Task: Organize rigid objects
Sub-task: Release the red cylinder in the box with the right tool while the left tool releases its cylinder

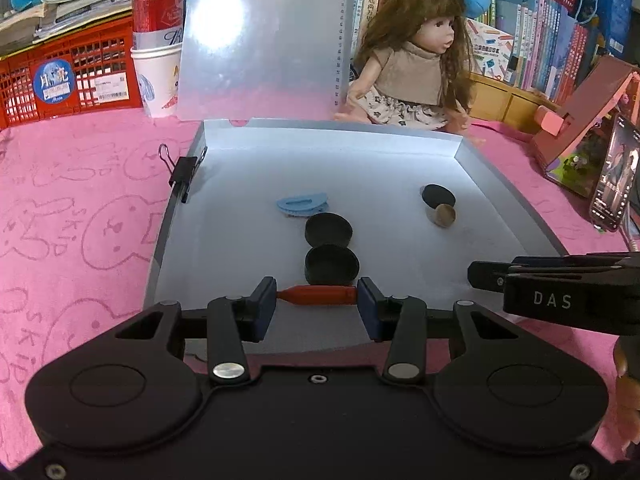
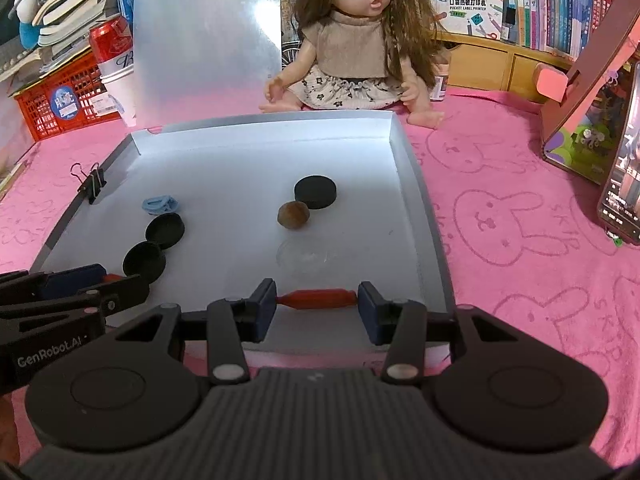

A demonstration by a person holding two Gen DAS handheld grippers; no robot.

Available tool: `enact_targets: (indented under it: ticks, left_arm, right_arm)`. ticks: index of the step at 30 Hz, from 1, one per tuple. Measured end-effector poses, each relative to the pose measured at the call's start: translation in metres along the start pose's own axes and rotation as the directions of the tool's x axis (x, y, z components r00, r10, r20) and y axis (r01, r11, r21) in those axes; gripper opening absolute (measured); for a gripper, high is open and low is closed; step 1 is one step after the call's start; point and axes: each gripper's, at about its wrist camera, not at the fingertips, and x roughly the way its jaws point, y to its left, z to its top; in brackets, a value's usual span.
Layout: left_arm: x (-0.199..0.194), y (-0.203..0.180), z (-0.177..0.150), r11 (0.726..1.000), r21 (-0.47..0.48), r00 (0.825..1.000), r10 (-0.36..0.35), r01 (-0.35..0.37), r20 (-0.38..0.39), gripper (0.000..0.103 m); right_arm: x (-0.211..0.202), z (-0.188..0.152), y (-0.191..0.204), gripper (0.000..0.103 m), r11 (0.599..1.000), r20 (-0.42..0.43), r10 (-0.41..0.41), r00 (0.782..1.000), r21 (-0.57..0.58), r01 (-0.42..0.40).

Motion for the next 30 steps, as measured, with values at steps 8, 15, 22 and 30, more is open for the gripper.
enact_targets:
  ticks: [8,15,22,30]
  left_arm:
    - [0.0061,-0.0031,0.0015,0.999,0.018,0.999,0.028,-0.029,0.019,0.042]
    - [0.0081,-0.005,0.0004,0.999,0.033,0.999,0.042,-0.043,0.032,0.042]
    - [0.008,-0.0054,-0.0006,0.998,0.035,0.998,0.046,-0.047,0.036,0.043]
    - [0.0042,-0.0028,0.0003,0.999,0.016,0.999,0.039,-0.04,0.034,0.044]
  right_arm:
    - [0.0046,-0.0007,0.0044,0.051,0.999,0.02,-0.023,1.0,-0.029,0.024]
    - [0.0049,-0.0024,0.0067,0.054,0.999,0.033,-0.032,0.999,-0.04,0.033]
    - [0.0045,-0.0035,0.0063,0.062,0.999,0.044,-0.034,0.998,-0.04,0.036]
    - [0.0009,-0.0053,0.005,0.069,0.999,0.052,-0.017,0.999,-0.027,0.018]
